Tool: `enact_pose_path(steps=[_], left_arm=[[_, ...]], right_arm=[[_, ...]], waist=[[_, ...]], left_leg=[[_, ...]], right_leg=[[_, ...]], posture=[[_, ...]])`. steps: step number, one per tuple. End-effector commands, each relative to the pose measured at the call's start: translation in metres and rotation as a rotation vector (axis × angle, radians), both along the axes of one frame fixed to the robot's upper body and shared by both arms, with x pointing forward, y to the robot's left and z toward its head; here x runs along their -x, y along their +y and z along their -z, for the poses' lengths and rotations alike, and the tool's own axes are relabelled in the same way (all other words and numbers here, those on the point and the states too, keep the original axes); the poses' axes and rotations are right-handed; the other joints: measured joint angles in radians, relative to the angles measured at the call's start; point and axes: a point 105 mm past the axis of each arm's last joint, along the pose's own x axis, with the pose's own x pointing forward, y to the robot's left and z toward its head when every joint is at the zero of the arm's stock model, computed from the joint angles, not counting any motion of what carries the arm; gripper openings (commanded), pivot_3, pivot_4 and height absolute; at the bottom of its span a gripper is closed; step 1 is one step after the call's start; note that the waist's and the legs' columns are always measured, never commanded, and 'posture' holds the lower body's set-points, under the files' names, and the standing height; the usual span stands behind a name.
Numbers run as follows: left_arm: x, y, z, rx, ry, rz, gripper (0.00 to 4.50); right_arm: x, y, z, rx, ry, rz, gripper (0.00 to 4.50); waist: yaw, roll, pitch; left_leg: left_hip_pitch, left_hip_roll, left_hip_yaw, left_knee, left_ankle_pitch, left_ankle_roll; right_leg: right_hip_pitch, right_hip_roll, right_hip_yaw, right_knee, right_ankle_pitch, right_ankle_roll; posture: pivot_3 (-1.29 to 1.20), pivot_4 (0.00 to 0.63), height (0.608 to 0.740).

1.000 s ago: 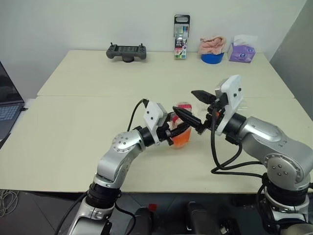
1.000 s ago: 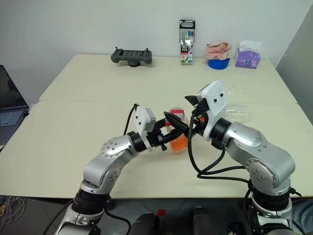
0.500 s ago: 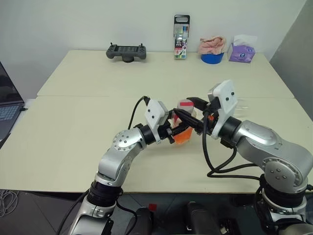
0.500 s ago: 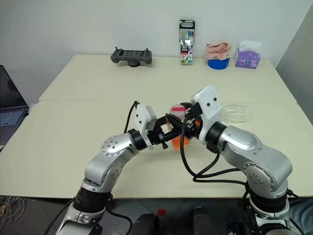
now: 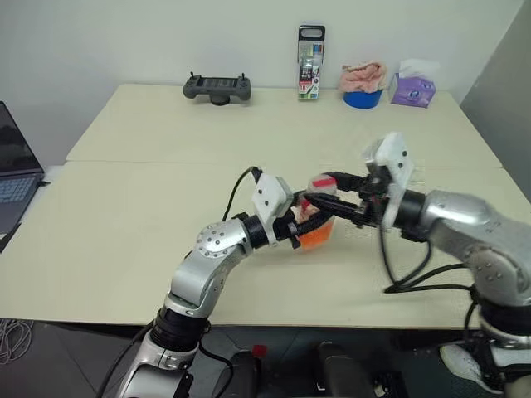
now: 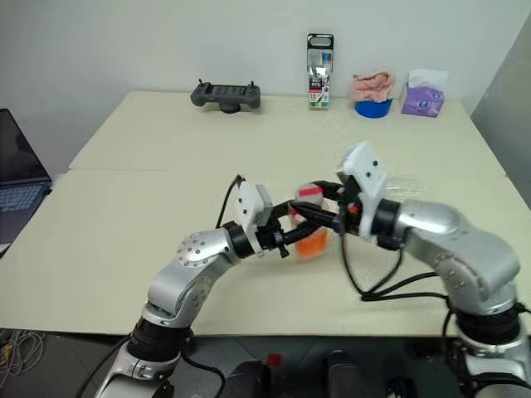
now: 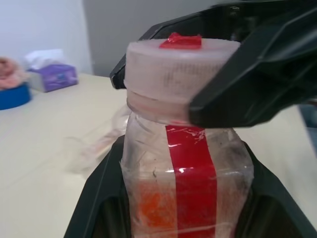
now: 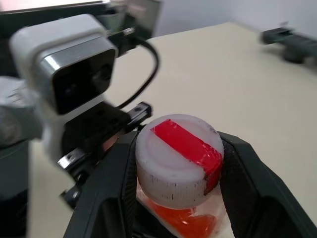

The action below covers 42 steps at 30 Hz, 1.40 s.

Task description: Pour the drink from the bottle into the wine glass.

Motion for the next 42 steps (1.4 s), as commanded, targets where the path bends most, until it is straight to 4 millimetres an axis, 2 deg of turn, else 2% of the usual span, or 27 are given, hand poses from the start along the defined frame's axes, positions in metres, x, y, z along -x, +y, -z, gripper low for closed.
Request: enact_pose_path(steps=[1, 3, 9, 16, 17, 21, 26, 42], left_arm=[[-0.008, 0.012, -0.021, 0.045, -0.061, -0.061, 1.86], [-0.009, 0.013, -0.023, 0.043, -0.067, -0.066, 1.86], [-0.01, 0.015, -0.025, 0.047, -0.074, -0.087, 1.86], [-0.011, 0.016, -0.026, 0.048, -0.078, -0.098, 1.84], [-0.011, 0.016, -0.026, 0.048, -0.078, -0.099, 1.84], [-0.011, 0.017, -0.024, 0.045, -0.077, -0.1, 1.84], [-0.011, 0.017, -0.023, 0.044, -0.075, -0.099, 1.84], [-0.014, 0.014, -0.025, 0.056, -0.084, -0.085, 1.84]], right_arm=[[0.021, 0.009, -0.01, -0.033, 0.052, -0.45, 1.93], [0.003, 0.009, -0.007, 0.027, 0.027, -0.467, 1.93], [-0.018, 0.016, -0.013, 0.059, -0.04, -0.474, 1.92], [-0.015, 0.015, -0.027, 0.026, -0.053, -0.509, 4.33], [-0.015, 0.014, -0.028, 0.024, -0.055, -0.506, 4.5], [-0.019, 0.013, -0.03, 0.008, -0.107, -0.436, 4.5], [-0.026, 0.014, -0.03, -0.025, -0.169, -0.267, 4.5], [-0.004, 0.011, -0.022, -0.113, -0.19, 0.196, 4.5]], waist=[[-0.006, 0.0, 0.0], [-0.015, 0.0, 0.0], [-0.011, 0.0, 0.0], [0.001, 0.0, 0.0], [0.002, 0.0, 0.0], [0.001, 0.0, 0.0], [0.002, 0.0, 0.0], [0.002, 0.0, 0.0]], left_leg=[[0.0, 0.001, 0.0, 0.0, 0.0, 0.0], [0.003, 0.002, 0.002, 0.0, 0.0, 0.0], [0.001, 0.005, -0.001, -0.001, 0.0, 0.0], [0.0, 0.0, -0.001, 0.0, 0.0, 0.0], [0.0, 0.0, -0.001, 0.001, 0.0, 0.0], [0.0, 0.0, -0.001, 0.0, 0.0, 0.0], [0.0, 0.0, -0.001, 0.0, 0.0, 0.0], [0.0, 0.0, -0.001, 0.0, 0.0, 0.0]], right_leg=[[0.0, 0.0, 0.0, 0.0, 0.0, 0.0], [0.0, 0.001, 0.001, 0.002, 0.0, 0.0], [-0.002, 0.005, 0.0, 0.003, 0.003, -0.004], [-0.002, -0.001, 0.0, 0.002, 0.003, -0.005], [-0.001, -0.001, 0.0, 0.002, 0.003, -0.005], [-0.002, -0.002, 0.0, 0.002, 0.003, -0.005], [-0.002, -0.001, 0.0, 0.003, 0.003, -0.005], [-0.002, -0.001, 0.0, 0.003, 0.002, -0.004]], posture=[[0.0, 0.15, 0.74], [0.0, 0.15, 0.74], [0.0, 0.15, 0.74], [0.0, 0.15, 0.74], [0.0, 0.15, 0.74], [0.0, 0.15, 0.74], [0.0, 0.15, 0.74], [0.0, 0.15, 0.74]])
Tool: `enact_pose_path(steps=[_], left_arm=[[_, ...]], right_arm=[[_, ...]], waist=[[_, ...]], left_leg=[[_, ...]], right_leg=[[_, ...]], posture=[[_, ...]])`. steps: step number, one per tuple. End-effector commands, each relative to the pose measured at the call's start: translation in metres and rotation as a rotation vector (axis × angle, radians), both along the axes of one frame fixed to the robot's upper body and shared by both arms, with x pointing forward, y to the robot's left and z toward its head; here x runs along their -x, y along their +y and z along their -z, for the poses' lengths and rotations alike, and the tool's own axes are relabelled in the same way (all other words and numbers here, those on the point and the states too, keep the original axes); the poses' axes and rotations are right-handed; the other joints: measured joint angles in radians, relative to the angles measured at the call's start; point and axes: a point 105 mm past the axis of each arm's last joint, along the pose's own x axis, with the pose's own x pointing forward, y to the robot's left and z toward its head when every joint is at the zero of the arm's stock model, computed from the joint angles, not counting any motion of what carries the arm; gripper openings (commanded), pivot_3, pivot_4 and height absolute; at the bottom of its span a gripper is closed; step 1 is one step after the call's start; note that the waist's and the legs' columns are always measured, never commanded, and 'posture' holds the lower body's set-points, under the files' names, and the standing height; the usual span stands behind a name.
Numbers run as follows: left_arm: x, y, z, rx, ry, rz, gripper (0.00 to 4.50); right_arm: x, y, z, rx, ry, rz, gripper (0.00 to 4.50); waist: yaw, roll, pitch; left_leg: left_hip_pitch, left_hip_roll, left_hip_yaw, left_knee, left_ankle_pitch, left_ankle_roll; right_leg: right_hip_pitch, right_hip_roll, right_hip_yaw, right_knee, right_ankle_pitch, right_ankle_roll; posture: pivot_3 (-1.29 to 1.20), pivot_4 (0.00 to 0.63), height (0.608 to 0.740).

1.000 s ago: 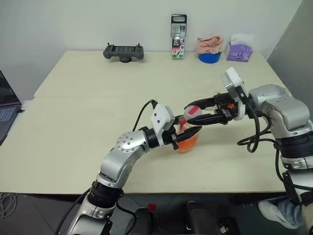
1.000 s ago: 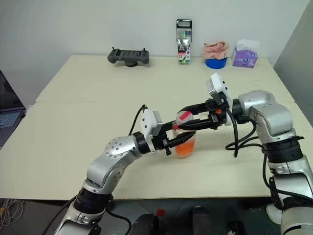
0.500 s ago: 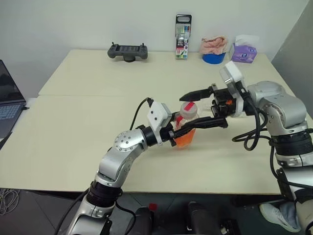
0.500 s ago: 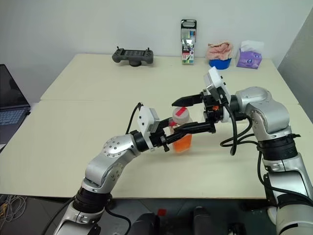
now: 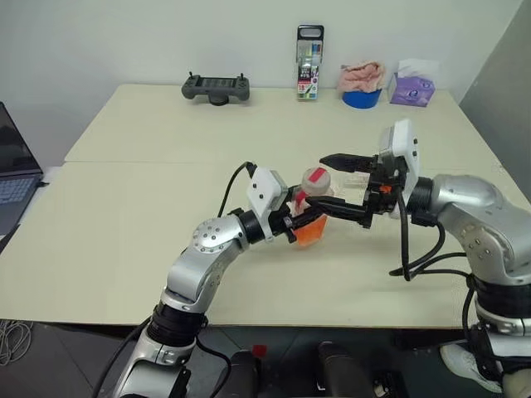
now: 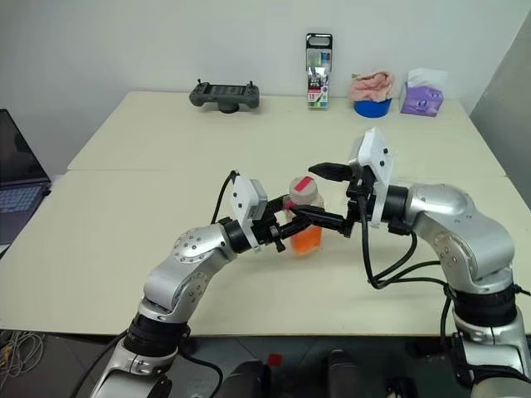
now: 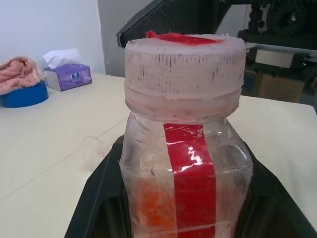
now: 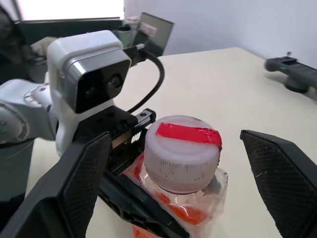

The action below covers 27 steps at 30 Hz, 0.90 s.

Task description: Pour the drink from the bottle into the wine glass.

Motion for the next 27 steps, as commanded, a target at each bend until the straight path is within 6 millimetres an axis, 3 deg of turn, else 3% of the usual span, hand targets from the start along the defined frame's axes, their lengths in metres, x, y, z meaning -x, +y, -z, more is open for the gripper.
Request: enact_pose_path(steps=[1, 7, 12, 24, 27], left_arm=[[0.003, -0.002, -0.017, 0.028, -0.071, 0.02, 1.84], [0.002, -0.001, -0.016, 0.023, -0.07, 0.027, 1.84], [0.002, -0.003, -0.014, 0.019, -0.067, 0.035, 1.84], [0.001, -0.002, -0.013, 0.021, -0.061, 0.029, 1.84], [0.001, -0.003, -0.013, 0.025, -0.06, 0.028, 1.84]], right_arm=[[0.006, -0.001, -0.015, -0.043, -0.065, 0.096, 4.5], [0.009, 0.004, -0.016, -0.095, -0.082, 0.289, 4.5], [0.016, 0.016, -0.012, -0.085, -0.066, 0.318, 4.5], [0.015, 0.022, -0.012, -0.145, -0.021, 0.439, 4.5], [0.014, 0.02, -0.01, -0.154, -0.009, 0.478, 3.91]], waist=[[0.0, 0.0, 0.0], [-0.001, 0.0, 0.0], [-0.001, 0.0, 0.0], [-0.003, 0.0, 0.0], [-0.003, 0.0, 0.0]], left_leg=[[0.0, 0.0, 0.0, 0.0, 0.0, 0.0], [0.0, 0.0, 0.0, 0.0, 0.0, 0.0], [0.0, 0.0, 0.0, 0.0, 0.0, 0.0], [0.0, 0.0, 0.0, 0.0, 0.0, 0.0], [0.0, 0.0, 0.0, 0.0, 0.0, 0.0]], right_leg=[[0.0, 0.0, 0.0, 0.0, 0.0, 0.0], [0.0, 0.001, 0.0, 0.0, -0.001, 0.001], [0.0, 0.001, 0.0, 0.0, -0.001, 0.001], [0.0, 0.001, 0.0, 0.0, -0.001, 0.001], [0.0, 0.001, 0.0, 0.0, -0.001, 0.001]], posture=[[0.0, 0.15, 0.74], [0.0, 0.15, 0.74], [0.0, 0.15, 0.74], [0.0, 0.15, 0.74], [0.0, 0.15, 0.74]])
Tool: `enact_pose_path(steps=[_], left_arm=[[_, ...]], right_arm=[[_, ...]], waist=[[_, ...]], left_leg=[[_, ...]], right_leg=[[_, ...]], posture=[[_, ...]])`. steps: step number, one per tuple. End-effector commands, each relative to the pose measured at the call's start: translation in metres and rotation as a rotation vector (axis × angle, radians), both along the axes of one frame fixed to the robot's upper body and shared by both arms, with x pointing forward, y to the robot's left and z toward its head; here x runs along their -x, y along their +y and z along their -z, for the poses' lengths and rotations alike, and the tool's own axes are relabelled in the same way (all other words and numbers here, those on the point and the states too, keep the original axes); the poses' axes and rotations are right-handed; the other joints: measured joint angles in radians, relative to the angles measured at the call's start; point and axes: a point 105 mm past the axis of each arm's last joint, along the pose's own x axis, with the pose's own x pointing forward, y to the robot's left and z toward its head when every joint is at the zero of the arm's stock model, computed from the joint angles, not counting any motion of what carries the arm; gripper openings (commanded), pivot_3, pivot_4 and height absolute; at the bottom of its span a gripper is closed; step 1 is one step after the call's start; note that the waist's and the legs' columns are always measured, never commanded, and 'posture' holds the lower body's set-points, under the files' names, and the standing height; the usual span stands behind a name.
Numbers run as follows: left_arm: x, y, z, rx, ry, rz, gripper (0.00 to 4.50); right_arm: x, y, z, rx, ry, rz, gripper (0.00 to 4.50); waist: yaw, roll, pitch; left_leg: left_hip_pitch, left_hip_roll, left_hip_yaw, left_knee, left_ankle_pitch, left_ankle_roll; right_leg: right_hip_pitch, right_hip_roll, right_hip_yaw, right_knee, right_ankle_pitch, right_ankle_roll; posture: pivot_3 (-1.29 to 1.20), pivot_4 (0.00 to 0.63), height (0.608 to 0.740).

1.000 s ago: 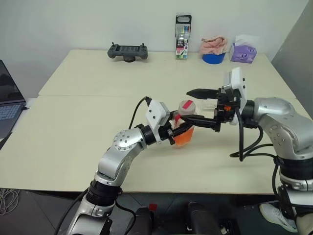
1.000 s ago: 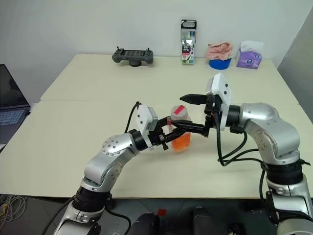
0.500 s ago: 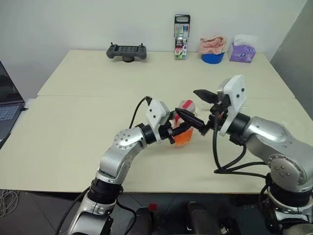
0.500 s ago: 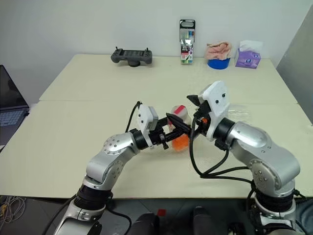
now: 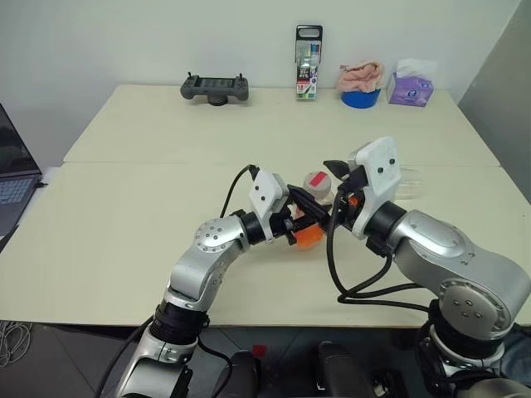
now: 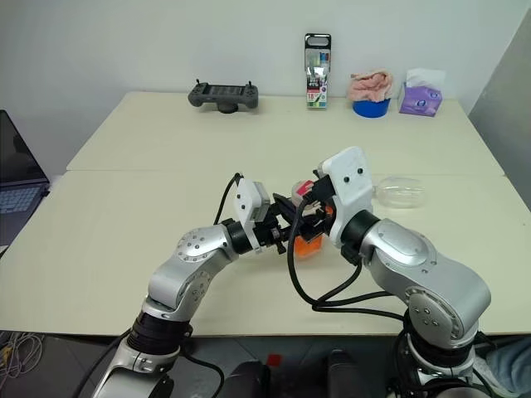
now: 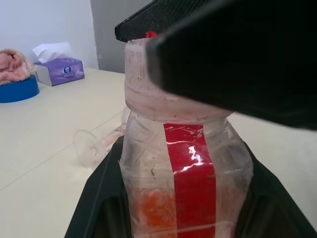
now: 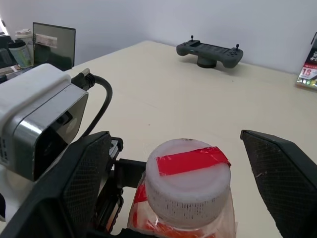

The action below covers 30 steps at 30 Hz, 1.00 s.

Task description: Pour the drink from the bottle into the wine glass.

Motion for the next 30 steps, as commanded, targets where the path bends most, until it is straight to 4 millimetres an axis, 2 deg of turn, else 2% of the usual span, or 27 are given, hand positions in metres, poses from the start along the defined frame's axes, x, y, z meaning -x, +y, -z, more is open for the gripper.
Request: enact_pose_path(steps=[1, 6, 10, 12, 16, 19, 22, 24, 29, 30], left_arm=[[0.003, -0.001, -0.019, 0.038, -0.079, 0.007, 1.84], [0.005, -0.001, -0.017, 0.034, -0.072, 0.011, 1.84], [0.004, -0.001, -0.018, 0.035, -0.074, 0.008, 1.84], [0.003, -0.002, -0.019, 0.037, -0.074, 0.007, 1.84], [0.004, -0.004, -0.021, 0.042, -0.076, 0.017, 1.83], [0.004, -0.006, -0.023, 0.042, -0.081, 0.022, 1.82], [0.004, -0.006, -0.025, 0.044, -0.089, 0.026, 1.82], [0.004, -0.006, -0.026, 0.043, -0.093, 0.026, 1.82], [0.004, -0.003, -0.028, 0.046, -0.106, 0.004, 1.82], [0.004, -0.002, -0.028, 0.046, -0.106, 0.0, 1.82]], right_arm=[[0.003, -0.004, -0.012, -0.018, -0.053, 0.051, 3.59], [0.0, -0.007, -0.012, -0.017, -0.048, 0.076, 1.88], [-0.006, -0.013, -0.012, 0.028, -0.049, 0.075, 1.85], [-0.011, -0.018, -0.011, 0.086, -0.053, 0.007, 1.85], [0.002, -0.013, -0.018, 0.096, -0.079, -0.463, 1.85], [-0.005, -0.021, -0.028, 0.106, -0.093, -0.672, 1.85], [-0.006, -0.024, -0.025, 0.25, -0.072, -0.885, 1.85], [-0.012, -0.025, -0.024, 0.34, -0.085, -0.955, 1.85], [-0.034, -0.018, -0.038, 0.4, -0.15, -0.993, 1.85], [-0.035, -0.019, -0.038, 0.402, -0.146, -1.003, 2.2]], waist=[[0.0, 0.0, 0.0], [-0.001, 0.0, 0.0], [-0.001, 0.0, 0.0], [-0.001, 0.0, 0.0], [-0.002, 0.0, 0.0], [-0.003, 0.0, 0.0], [-0.006, 0.0, 0.0], [-0.007, 0.0, 0.0], [-0.007, 0.0, 0.0], [-0.003, 0.0, 0.0]], left_leg=[[0.0, 0.0, 0.0, 0.0, 0.0, 0.0], [0.0, 0.0, 0.0, 0.0, 0.0, 0.0], [0.0, 0.0, 0.0, 0.0, 0.0, 0.0], [0.0, 0.0, 0.0, 0.0, 0.0, 0.0], [0.0, -0.001, 0.001, 0.0, 0.0, 0.0], [0.001, 0.0, 0.001, 0.0, 0.0, 0.001], [0.001, 0.001, 0.002, 0.0, 0.0, 0.001], [0.001, 0.002, 0.002, 0.0, 0.0, 0.001], [0.001, 0.003, 0.001, 0.0, 0.0, 0.001], [0.001, 0.003, 0.001, 0.0, 0.0, 0.001]], right_leg=[[0.0, 0.0, 0.0, 0.0, 0.0, 0.0], [0.0, 0.0, 0.0, 0.0, 0.0, 0.0], [0.0, 0.0, 0.0, 0.0, 0.0, 0.001], [0.0, 0.0, 0.0, 0.0, 0.0, 0.001], [0.001, 0.0, -0.001, -0.002, -0.002, 0.003], [0.001, 0.001, 0.0, -0.002, -0.002, 0.003], [0.001, 0.002, 0.001, -0.002, -0.002, 0.003], [0.001, 0.003, 0.0, -0.002, -0.002, 0.003], [0.0, 0.004, 0.0, 0.0, 0.0, 0.0], [0.0, 0.003, 0.0, 0.0, 0.001, -0.001]], posture=[[0.0, 0.15, 0.74], [0.0, 0.15, 0.74], [0.0, 0.15, 0.74], [0.0, 0.15, 0.74], [0.0, 0.15, 0.74], [0.0, 0.15, 0.74], [0.0, 0.15, 0.74], [0.0, 0.15, 0.74], [0.0, 0.15, 0.74], [0.0, 0.15, 0.74]])
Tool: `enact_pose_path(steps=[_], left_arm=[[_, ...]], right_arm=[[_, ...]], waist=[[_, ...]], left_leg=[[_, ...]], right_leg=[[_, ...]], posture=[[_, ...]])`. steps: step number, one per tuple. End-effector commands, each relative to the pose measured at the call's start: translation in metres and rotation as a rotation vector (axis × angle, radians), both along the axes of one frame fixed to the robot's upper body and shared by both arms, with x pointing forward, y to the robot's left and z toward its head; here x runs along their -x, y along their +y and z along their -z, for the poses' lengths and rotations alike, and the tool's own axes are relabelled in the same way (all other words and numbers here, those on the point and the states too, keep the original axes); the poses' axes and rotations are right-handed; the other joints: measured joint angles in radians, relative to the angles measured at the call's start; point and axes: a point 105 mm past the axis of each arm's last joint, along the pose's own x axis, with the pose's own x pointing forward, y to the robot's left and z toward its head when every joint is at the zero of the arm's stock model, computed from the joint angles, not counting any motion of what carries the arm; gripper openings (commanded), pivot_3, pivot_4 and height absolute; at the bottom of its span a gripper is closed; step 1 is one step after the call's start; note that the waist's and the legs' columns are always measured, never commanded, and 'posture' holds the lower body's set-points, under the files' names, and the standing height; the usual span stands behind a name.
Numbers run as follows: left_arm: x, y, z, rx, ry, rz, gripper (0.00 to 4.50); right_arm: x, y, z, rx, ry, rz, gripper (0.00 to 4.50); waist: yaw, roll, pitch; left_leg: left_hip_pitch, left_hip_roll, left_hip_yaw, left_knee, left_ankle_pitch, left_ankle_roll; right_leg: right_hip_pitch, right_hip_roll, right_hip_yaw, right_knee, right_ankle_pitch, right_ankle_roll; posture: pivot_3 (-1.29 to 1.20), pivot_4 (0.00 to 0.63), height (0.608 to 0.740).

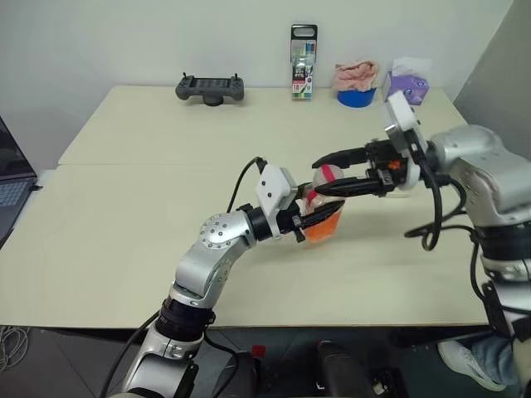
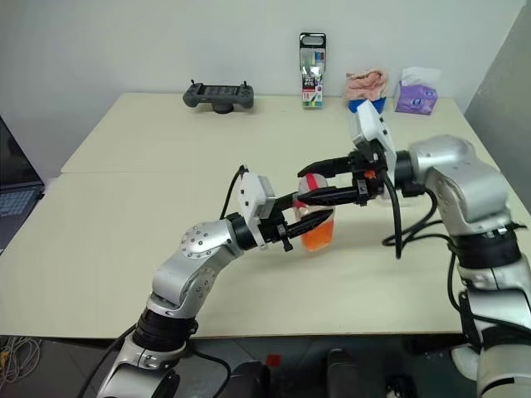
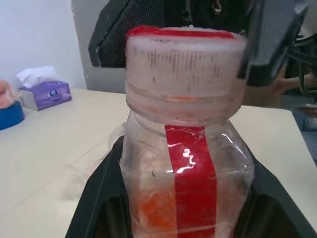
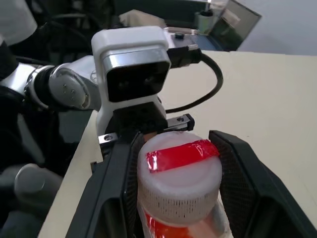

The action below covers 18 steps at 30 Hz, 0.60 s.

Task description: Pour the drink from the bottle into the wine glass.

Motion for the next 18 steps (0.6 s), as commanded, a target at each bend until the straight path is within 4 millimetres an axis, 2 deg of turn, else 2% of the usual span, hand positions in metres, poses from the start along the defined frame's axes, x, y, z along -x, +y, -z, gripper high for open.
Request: enact_pose_path(steps=[1, 7, 14, 18], left_arm=[[0.001, 0.002, -0.011, 0.025, -0.038, -0.014, 1.82], [0.002, 0.002, -0.01, 0.028, -0.035, -0.019, 1.81], [0.0, 0.001, -0.01, 0.027, -0.037, -0.011, 1.81], [-0.003, 0.003, -0.012, 0.029, -0.04, -0.019, 1.81]], right_arm=[[0.003, 0.001, -0.011, 0.027, -0.076, -0.075, 2.57], [0.01, -0.001, -0.015, -0.002, -0.047, -0.11, 4.48], [0.005, -0.003, -0.023, -0.079, -0.087, -0.006, 4.5], [0.0, -0.008, -0.022, -0.113, -0.124, 0.164, 4.5]], waist=[[0.005, 0.0, 0.0], [0.01, 0.0, 0.0], [0.009, 0.0, 0.0], [0.01, 0.0, 0.0]], left_leg=[[0.0, 0.0, 0.0, 0.0, 0.0, 0.0], [-0.002, -0.003, -0.001, 0.0, 0.0, 0.0], [-0.002, -0.004, -0.001, 0.0, 0.0, 0.0], [-0.001, -0.004, -0.001, 0.0, 0.0, -0.001]], right_leg=[[0.0, 0.0, 0.0, 0.0, 0.0, 0.0], [0.0, -0.006, 0.0, -0.001, 0.001, 0.0], [0.0, -0.006, -0.001, -0.001, 0.001, 0.0], [0.0, -0.006, -0.001, 0.0, 0.001, 0.0]], posture=[[0.0, 0.15, 0.74], [0.0, 0.15, 0.74], [0.0, 0.15, 0.74], [0.0, 0.15, 0.74]])
